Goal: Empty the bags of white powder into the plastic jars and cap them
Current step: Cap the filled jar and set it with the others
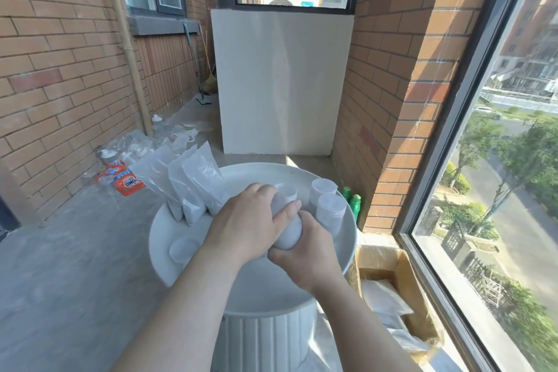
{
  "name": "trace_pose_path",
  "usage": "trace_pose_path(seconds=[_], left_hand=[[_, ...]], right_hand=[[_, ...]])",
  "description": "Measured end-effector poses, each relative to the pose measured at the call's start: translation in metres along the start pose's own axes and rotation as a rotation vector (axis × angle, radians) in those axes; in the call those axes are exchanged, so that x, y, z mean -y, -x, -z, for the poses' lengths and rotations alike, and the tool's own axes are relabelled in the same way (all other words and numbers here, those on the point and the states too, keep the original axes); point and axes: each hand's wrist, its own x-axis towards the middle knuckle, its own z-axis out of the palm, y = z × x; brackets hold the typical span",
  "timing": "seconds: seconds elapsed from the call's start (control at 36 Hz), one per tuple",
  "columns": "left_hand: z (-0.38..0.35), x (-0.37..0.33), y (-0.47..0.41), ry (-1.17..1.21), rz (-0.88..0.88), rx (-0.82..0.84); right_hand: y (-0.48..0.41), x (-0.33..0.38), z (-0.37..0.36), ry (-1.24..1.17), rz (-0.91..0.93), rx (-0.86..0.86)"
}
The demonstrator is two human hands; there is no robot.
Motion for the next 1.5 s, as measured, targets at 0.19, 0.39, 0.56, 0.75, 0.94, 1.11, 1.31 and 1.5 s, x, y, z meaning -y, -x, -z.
trace_pose_path(seconds=[0.19,0.39,0.56,0.75,0.94,1.11,1.31,1.5], left_hand=[[0.001,-0.01,-0.001,-0.036,0.092,-0.034],[0.003,-0.014,-0.003,-0.13,0.124,-0.011],[0.003,-0.015,-0.002,-0.097,0.126,0.002],[-0.002,0.002,-0.002,0.007,-0.111,-0.001],[-0.009,-0.01,-0.003,-0.071,0.045,-0.073],[-0.012,-0.017,-0.011,-0.083,0.263,-0.019],[-0.01,-0.013,-0.011,-0.002,0.174,0.112],[0.003,-0.01,-0.009,0.422,0.018,0.2]], right_hand=[[0.002,-0.004,-0.006,0.085,0.096,-0.087],[0.002,-0.008,-0.01,0.157,0.117,-0.129],[0.002,-0.01,-0.01,0.196,0.11,-0.114],[0.0,-0.007,0.006,0.09,0.046,0.032],[0.003,-0.011,-0.003,0.175,0.102,-0.069],[0.003,-0.009,-0.008,0.339,0.186,-0.148],[-0.001,-0.01,-0.002,0.226,0.067,-0.052],[-0.002,-0.009,0.006,0.116,-0.038,0.023]])
